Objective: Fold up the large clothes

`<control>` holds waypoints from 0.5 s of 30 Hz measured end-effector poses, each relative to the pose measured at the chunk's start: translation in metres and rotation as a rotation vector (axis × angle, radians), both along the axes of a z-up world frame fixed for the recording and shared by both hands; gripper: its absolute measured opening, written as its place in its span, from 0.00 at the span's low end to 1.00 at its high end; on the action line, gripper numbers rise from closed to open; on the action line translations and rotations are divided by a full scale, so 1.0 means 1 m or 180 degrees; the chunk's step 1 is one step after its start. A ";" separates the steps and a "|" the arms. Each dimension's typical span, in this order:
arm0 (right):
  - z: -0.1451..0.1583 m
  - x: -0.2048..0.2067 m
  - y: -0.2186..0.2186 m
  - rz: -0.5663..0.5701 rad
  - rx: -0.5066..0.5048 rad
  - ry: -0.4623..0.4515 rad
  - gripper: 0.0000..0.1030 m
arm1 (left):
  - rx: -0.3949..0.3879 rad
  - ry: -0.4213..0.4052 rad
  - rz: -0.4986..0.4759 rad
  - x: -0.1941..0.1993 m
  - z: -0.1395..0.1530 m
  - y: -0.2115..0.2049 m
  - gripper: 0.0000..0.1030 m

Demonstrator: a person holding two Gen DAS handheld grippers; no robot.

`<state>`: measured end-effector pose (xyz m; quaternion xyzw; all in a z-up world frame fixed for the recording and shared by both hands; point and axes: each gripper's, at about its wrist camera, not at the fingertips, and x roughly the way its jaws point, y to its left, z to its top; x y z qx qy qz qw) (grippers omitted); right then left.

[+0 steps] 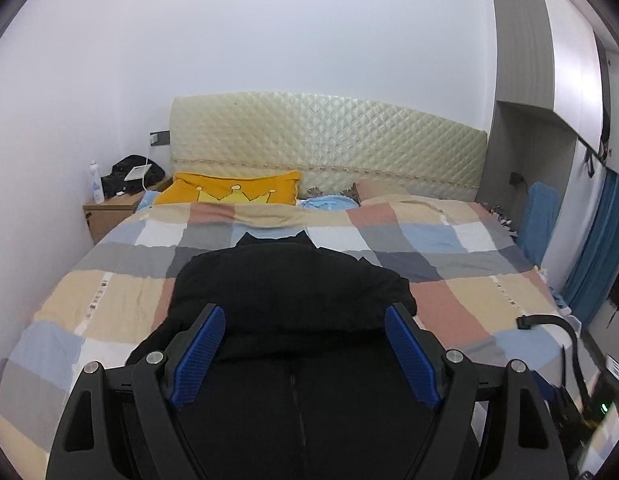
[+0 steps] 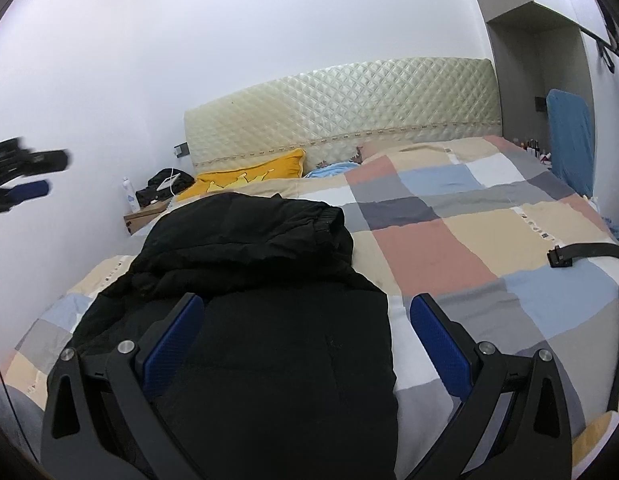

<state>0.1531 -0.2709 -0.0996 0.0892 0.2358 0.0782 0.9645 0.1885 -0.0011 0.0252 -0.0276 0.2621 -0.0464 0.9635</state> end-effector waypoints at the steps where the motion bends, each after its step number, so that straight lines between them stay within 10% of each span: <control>1: 0.001 0.000 -0.001 -0.0005 -0.0003 0.0006 1.00 | 0.0014 -0.0010 0.0011 -0.009 0.003 0.004 0.80; 15: 0.018 -0.039 0.004 -0.0010 0.0162 -0.0014 1.00 | 0.0034 0.0136 0.0044 -0.066 -0.043 0.078 0.80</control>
